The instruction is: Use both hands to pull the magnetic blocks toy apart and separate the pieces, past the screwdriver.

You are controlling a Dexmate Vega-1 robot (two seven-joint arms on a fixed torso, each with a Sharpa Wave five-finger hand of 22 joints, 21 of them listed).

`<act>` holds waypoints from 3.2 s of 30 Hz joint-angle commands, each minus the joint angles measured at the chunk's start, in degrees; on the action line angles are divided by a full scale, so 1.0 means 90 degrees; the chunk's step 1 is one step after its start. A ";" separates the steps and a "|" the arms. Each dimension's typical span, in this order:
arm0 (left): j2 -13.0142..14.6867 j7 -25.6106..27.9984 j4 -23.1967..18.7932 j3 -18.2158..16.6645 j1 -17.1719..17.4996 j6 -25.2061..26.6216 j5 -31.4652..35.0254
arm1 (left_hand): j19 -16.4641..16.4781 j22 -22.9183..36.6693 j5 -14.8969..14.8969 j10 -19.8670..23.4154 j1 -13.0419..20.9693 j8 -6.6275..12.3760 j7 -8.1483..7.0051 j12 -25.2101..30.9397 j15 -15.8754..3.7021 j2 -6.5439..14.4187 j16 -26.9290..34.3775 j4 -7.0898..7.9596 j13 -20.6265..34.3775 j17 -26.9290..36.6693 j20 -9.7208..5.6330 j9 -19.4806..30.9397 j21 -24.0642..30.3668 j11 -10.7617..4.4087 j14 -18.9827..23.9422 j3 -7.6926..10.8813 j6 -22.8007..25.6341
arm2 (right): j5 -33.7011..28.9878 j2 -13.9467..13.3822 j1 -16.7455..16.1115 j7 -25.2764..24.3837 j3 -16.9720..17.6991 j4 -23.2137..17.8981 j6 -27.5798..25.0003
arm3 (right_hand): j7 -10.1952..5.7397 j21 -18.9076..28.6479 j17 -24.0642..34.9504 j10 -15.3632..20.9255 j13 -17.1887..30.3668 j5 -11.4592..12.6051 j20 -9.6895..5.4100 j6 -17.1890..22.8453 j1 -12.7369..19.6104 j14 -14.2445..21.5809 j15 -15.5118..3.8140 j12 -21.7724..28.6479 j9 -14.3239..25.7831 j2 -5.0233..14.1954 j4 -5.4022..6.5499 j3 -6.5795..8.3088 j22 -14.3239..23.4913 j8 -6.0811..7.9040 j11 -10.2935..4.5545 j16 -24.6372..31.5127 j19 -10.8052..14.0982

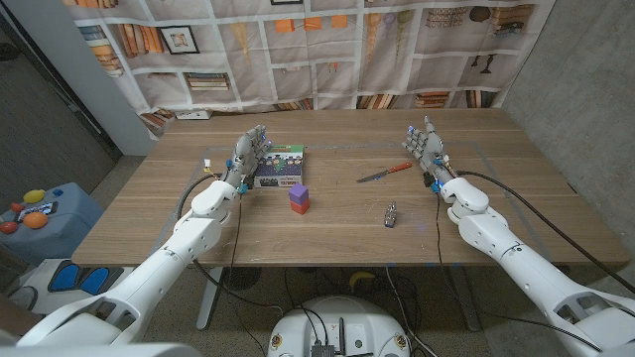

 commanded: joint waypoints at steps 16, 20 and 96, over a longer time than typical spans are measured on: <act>0.0665 -0.0216 -0.0745 -0.0077 0.0108 0.0399 0.0062 | 0.0151 0.0011 -0.0001 0.0179 0.0147 0.0125 -0.0066 0.0052 -0.0128 0.0290 0.0049 -0.0324 0.0023 0.0025 -0.0033 0.0018 0.0028 -0.0156 0.0091 0.0020 0.0425 | -0.0240 -0.0052 -0.0112 -0.0434 -0.0024 -0.0176 -0.0061 | -0.0001 -0.0015 -0.0070 0.0058 -0.0025 0.0084 -0.0047 0.0060 0.0025 -0.0008 0.0007 0.0045 0.0018 0.0037 -0.0024 0.0039 0.0006 0.0041 -0.0031 0.0031 0.0013; 0.0805 -0.0307 -0.0962 -0.0141 0.0196 0.0492 -0.0044 | 0.0168 0.0006 -0.0019 0.0232 0.0212 0.0148 -0.0105 0.0056 -0.0167 0.0260 0.0046 -0.0459 0.0023 0.0027 -0.0041 0.0016 0.0021 -0.0209 0.0112 0.0026 0.0574 | -0.0232 -0.0118 -0.0163 -0.0442 -0.0001 -0.0272 -0.0104 | 0.0000 -0.0022 -0.0090 0.0055 -0.0036 0.0094 -0.0056 0.0061 0.0030 -0.0006 0.0002 0.0044 0.0017 0.0049 -0.0034 0.0050 0.0006 0.0041 -0.0032 0.0032 0.0014; 0.4536 -0.0907 -0.4606 -0.0589 0.0871 0.2221 0.2811 | 0.0285 -0.0012 -0.0059 0.1029 0.2138 0.0398 -0.1362 0.0018 -0.0683 -0.0793 0.0049 -0.1609 0.0026 0.0043 -0.0394 0.0047 -0.0026 -0.1114 0.0494 0.0167 0.1955 | -0.0303 -0.0208 -0.0444 -0.0555 0.0221 -0.0152 0.0377 | -0.0053 -0.0078 -0.0362 0.0062 -0.0132 0.0182 -0.0102 0.0040 0.0065 0.0011 -0.0015 0.0055 0.0013 0.0131 -0.0142 0.0172 0.0004 0.0031 -0.0049 0.0054 0.0035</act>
